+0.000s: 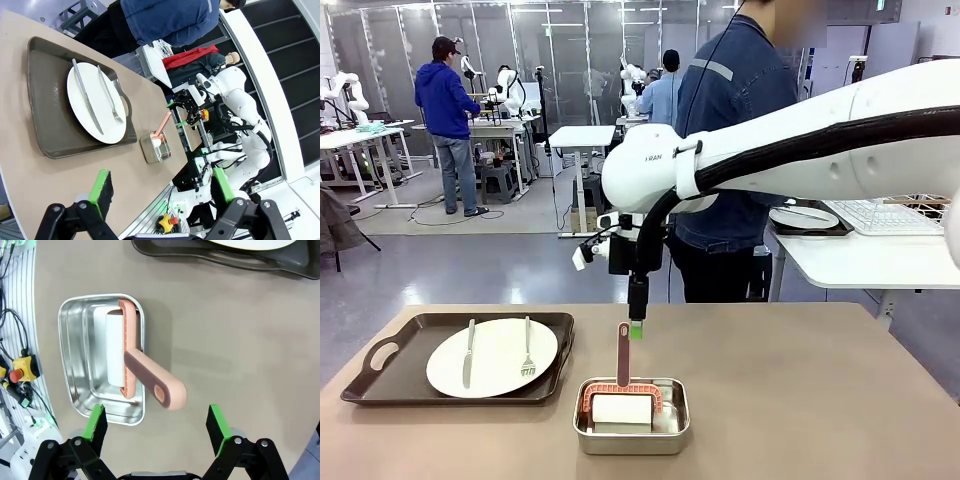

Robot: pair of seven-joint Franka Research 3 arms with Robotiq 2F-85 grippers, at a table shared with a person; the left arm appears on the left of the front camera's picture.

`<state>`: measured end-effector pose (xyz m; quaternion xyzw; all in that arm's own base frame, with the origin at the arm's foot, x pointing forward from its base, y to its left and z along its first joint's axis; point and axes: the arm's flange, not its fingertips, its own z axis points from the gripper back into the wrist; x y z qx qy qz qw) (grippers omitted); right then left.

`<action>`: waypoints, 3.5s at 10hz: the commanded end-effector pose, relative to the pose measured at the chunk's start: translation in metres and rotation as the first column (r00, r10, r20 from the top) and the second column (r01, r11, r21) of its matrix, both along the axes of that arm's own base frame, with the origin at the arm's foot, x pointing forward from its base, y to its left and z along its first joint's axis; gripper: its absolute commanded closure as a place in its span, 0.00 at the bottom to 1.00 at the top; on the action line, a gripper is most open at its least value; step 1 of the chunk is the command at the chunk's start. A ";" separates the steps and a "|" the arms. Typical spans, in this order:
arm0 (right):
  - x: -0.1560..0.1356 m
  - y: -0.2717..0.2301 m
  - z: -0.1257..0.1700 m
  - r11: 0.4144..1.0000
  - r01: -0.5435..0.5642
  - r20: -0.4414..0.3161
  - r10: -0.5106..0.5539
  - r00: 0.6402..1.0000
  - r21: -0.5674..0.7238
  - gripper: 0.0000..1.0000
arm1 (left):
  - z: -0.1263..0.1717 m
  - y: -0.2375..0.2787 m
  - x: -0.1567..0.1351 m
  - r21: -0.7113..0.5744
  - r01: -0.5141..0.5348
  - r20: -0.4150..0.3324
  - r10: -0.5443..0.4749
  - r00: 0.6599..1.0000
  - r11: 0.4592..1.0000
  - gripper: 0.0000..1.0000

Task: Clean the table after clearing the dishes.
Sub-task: When the left (or right) Handle tray is removed, use the left hand (or right hand) to clean the left (or right) side of the table with the Lint Roller.

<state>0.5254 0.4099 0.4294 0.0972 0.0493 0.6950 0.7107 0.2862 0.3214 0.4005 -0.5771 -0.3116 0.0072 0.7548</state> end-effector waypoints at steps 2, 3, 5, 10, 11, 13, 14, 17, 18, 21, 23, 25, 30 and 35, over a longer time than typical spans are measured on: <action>-0.007 0.015 -0.009 0.999 0.028 -0.037 -0.029 0.999 -0.031 0.00 | 0.001 0.001 -0.002 -0.002 -0.004 0.003 0.004 1.000 1.000 0.00; -0.007 0.015 -0.013 0.999 0.026 -0.057 -0.027 0.998 -0.023 0.00 | 0.001 0.001 -0.002 -0.002 -0.004 0.003 0.004 1.000 1.000 0.00; -0.007 0.020 -0.022 1.000 0.020 -0.084 -0.022 0.996 -0.021 0.00 | 0.001 0.001 -0.002 -0.002 -0.004 0.003 0.004 1.000 1.000 0.00; -0.002 0.027 -0.043 0.999 0.008 -0.145 -0.012 0.989 -0.035 0.00 | 0.001 0.001 -0.002 -0.002 -0.004 0.003 0.004 1.000 1.000 0.00; 0.000 0.027 -0.044 0.999 0.005 -0.146 -0.011 0.989 -0.039 0.19 | 0.001 0.001 -0.002 -0.002 -0.004 0.003 0.004 1.000 1.000 0.00; 0.002 0.026 -0.046 1.000 -0.005 -0.176 0.000 0.984 -0.028 0.77 | 0.001 0.001 -0.002 -0.002 -0.004 0.003 0.004 1.000 1.000 0.00; 0.002 0.027 -0.046 1.000 -0.007 -0.181 0.002 0.984 -0.028 0.95 | 0.001 0.001 -0.002 -0.002 -0.004 0.003 0.004 1.000 1.000 0.00; 0.002 0.027 -0.043 0.999 -0.005 -0.188 -0.002 0.982 -0.034 1.00 | 0.001 0.001 -0.002 -0.002 -0.004 0.003 0.004 1.000 1.000 0.00; 0.002 0.027 -0.042 0.999 -0.007 -0.187 0.000 0.982 -0.035 1.00 | 0.001 0.001 -0.002 -0.002 -0.004 0.003 0.004 1.000 1.000 0.00; -0.003 0.024 -0.034 0.998 0.009 -0.168 -0.018 0.986 -0.056 1.00 | 0.001 0.001 -0.002 -0.002 -0.004 0.003 0.004 1.000 1.000 0.00; -0.014 0.013 -0.003 0.995 0.063 -0.111 -0.071 0.991 -0.071 1.00 | 0.001 0.001 -0.002 -0.002 -0.004 0.003 0.004 1.000 1.000 0.00; -0.028 -0.010 0.035 0.987 0.146 -0.048 -0.149 0.988 -0.060 1.00 | 0.001 0.001 -0.002 -0.002 -0.004 0.003 0.004 1.000 1.000 0.00; -0.049 -0.129 0.095 0.875 0.465 -0.055 -0.462 0.885 0.132 1.00 | 0.001 0.001 -0.002 -0.002 -0.004 0.003 0.004 1.000 1.000 0.00; -0.053 -0.224 0.057 0.536 0.831 -0.182 -0.811 0.556 0.151 1.00 | 0.001 0.001 -0.002 -0.002 -0.004 0.003 0.004 1.000 1.000 0.00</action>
